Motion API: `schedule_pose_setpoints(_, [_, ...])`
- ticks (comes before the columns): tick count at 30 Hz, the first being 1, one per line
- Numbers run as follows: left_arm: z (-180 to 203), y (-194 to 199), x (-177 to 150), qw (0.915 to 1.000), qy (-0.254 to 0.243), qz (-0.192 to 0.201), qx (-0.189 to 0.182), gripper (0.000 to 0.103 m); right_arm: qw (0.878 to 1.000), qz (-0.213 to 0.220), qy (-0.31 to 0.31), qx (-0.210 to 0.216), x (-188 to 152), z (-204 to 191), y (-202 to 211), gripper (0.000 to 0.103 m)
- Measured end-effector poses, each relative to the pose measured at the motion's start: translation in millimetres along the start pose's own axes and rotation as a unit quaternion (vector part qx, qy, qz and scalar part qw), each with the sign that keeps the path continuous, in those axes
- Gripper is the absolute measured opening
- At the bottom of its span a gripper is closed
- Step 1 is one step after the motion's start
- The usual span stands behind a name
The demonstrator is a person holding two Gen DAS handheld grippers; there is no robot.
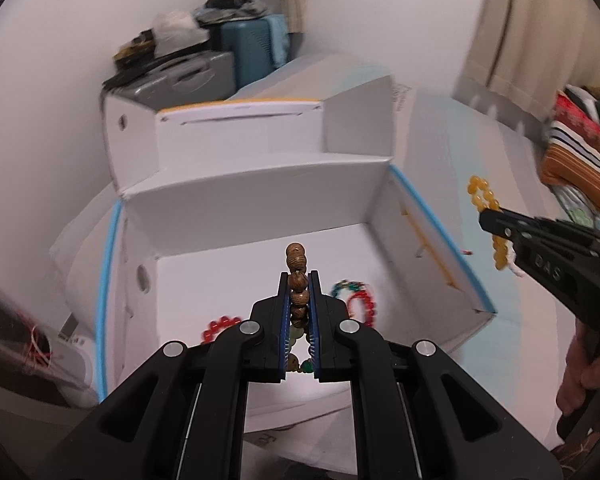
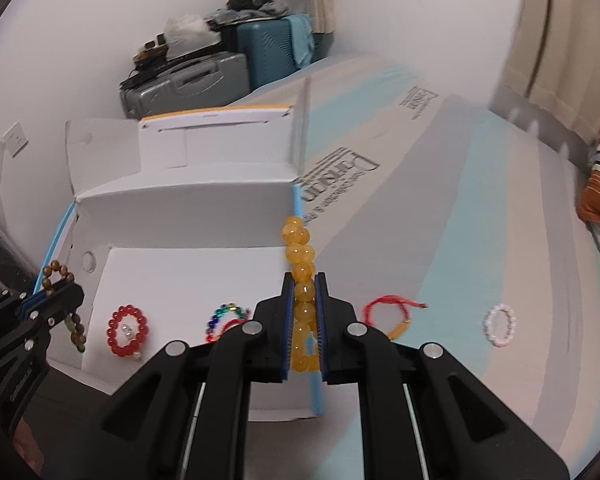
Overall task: Organize jewelry
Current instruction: 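Carry both held bracelets over the white box and lower them inside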
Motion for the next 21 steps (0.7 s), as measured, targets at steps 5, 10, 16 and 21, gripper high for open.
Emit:
schedule_pose_setpoints(5, [-23.2, -14.6, -8.0, 0.9988, 0.039, -0.023, 0.017, 0.007, 1.000, -0.023, 0.008, 0.012, -7.5, -25.2, -18.5, 0.009])
schedule_pose_setpoints(10, [-32.2, -27.4, -14.1, 0.9978, 0.048, -0.038, 0.025, 0.007, 0.998, -0.063, 0.009, 0.020, -16.9, -38.4, -39.9, 0.009])
schedule_pose_setpoints(16, [-48.4, -44.8, -21.0, 0.9949, 0.071, -0.062, 0.035, 0.007, 0.995, -0.096, 0.008, 0.019, -33.1, -40.8, -61.2, 0.009])
schedule_pose_setpoints(21, [-58.0, -58.9, -28.4, 0.9922, 0.081, -0.082, 0.046, 0.007, 0.993, -0.113, 0.008, 0.018, -43.7, -41.5, -74.5, 0.009])
Point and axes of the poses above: each gripper's, at about its wrist camera, not at the fingertips, and y roughly against the way its jaws point, z to its right, x to its top, the point moved 7 cm from there along -y, roughly the way its jaws point
